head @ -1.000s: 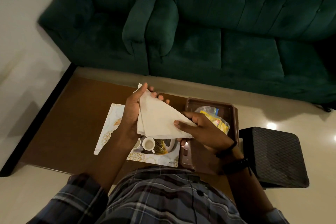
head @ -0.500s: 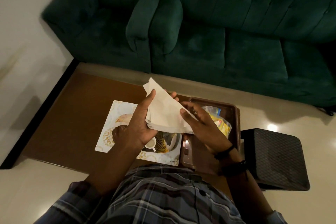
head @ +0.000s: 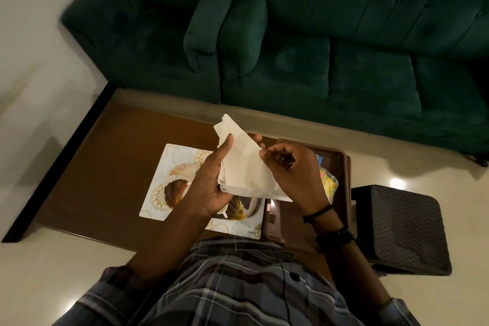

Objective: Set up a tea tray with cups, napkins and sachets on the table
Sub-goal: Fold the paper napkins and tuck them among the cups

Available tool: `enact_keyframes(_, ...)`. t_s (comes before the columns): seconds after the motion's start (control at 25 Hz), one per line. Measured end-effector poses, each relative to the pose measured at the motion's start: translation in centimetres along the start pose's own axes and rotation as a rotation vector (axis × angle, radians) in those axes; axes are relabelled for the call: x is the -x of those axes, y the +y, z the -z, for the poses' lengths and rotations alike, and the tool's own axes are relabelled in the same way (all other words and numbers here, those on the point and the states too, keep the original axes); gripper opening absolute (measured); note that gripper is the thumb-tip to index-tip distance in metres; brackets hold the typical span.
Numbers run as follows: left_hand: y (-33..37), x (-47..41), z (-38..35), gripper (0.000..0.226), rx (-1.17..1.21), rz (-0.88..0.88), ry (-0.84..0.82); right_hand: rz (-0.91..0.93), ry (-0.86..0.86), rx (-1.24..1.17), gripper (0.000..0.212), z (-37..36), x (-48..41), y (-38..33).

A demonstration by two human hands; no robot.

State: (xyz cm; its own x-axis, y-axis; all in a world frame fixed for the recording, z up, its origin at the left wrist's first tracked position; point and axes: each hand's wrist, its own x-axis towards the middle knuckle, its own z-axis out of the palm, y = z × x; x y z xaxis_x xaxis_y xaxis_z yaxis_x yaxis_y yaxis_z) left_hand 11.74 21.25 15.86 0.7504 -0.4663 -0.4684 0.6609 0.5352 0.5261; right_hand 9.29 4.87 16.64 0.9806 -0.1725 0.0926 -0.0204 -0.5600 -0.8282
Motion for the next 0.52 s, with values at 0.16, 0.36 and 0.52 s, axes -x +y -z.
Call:
enact_keyframes(0.16,-0.15,0.10,-0.20,0.049,-0.006,0.029,0.025,-0.086,0.068,-0.053,0.018,-0.14,-0.04,0.05)
enact_keyframes(0.36,-0.07,0.07,-0.32,0.051,-0.004,0.021,0.039,-0.062,-0.049,-0.063,0.015,0.15,0.05,0.01)
enact_keyframes(0.52,0.04,0.12,-0.13,0.047,0.023,0.013,-0.021,-0.031,-0.127,-0.083,0.011,0.66,0.06,0.19)
